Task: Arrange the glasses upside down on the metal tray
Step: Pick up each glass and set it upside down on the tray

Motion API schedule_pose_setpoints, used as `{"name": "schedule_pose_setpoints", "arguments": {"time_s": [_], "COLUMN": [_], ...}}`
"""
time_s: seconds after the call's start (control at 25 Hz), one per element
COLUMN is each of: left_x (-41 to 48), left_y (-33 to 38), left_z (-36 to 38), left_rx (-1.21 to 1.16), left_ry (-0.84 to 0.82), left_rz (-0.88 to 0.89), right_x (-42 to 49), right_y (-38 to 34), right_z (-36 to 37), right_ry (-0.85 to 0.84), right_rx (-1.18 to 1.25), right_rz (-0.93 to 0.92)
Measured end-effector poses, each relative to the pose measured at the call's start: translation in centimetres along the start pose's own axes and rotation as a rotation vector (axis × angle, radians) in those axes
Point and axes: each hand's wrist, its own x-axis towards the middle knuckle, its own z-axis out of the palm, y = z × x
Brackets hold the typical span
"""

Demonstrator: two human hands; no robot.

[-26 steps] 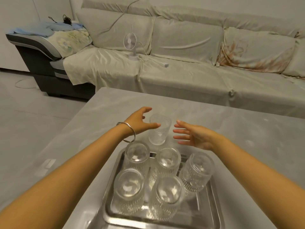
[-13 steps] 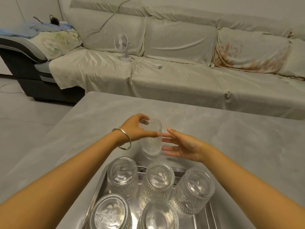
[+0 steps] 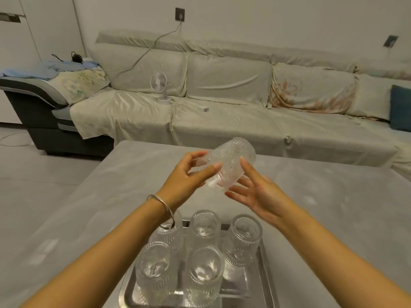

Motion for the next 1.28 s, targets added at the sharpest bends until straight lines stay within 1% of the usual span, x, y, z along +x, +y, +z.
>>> {"name": "schedule_pose_setpoints", "arguments": {"time_s": [0.08,0.16,0.28,0.44,0.52,0.64,0.72,0.84,0.92,1.08,1.28], "left_x": [-1.8,-3.4,-5.4,-7.9,-9.0,-9.9,-9.8,-9.3,-9.2,-9.5,-9.8], "left_y": [0.8,1.1,0.9,-1.5,-2.8,-4.0,-4.5,-5.9,-7.0,-8.6,-9.1], "left_z": [0.7,1.7,3.4,4.5,4.9,5.2,4.7,3.4,2.8,2.6,2.7], "left_rx": [-0.007,-0.005,0.041,0.128,0.206,0.324,0.42,0.722,0.868,0.984,1.137], "left_ry": [-0.082,-0.114,-0.125,-0.152,-0.176,-0.225,-0.224,-0.158,-0.161,-0.197,-0.216], "left_rz": [0.005,0.044,0.122,0.161,0.178,0.191,0.204,0.22,0.195,0.131,0.15], "right_x": [-2.8,-5.3,-8.3,-11.5,-12.7,-13.6,-13.8,-14.0,-14.0,-13.7,-12.8], "right_y": [-0.7,-1.1,-1.0,0.9,2.4,4.0,4.9,6.3,7.3,9.5,11.5], "right_z": [-0.7,-1.2,-1.8,-2.8,-3.5,-4.5,-5.1,-5.7,-5.9,-5.9,-5.7], "right_ry": [0.032,0.042,0.044,0.074,0.101,0.13,0.159,0.206,0.204,0.174,0.178], "right_rx": [-0.116,-0.192,-0.251,-0.346,-0.407,-0.43,-0.453,-0.537,-0.578,-0.594,-0.635], "right_rz": [-0.094,-0.154,-0.187,-0.207,-0.216,-0.211,-0.204,-0.195,-0.184,-0.157,-0.158]}}
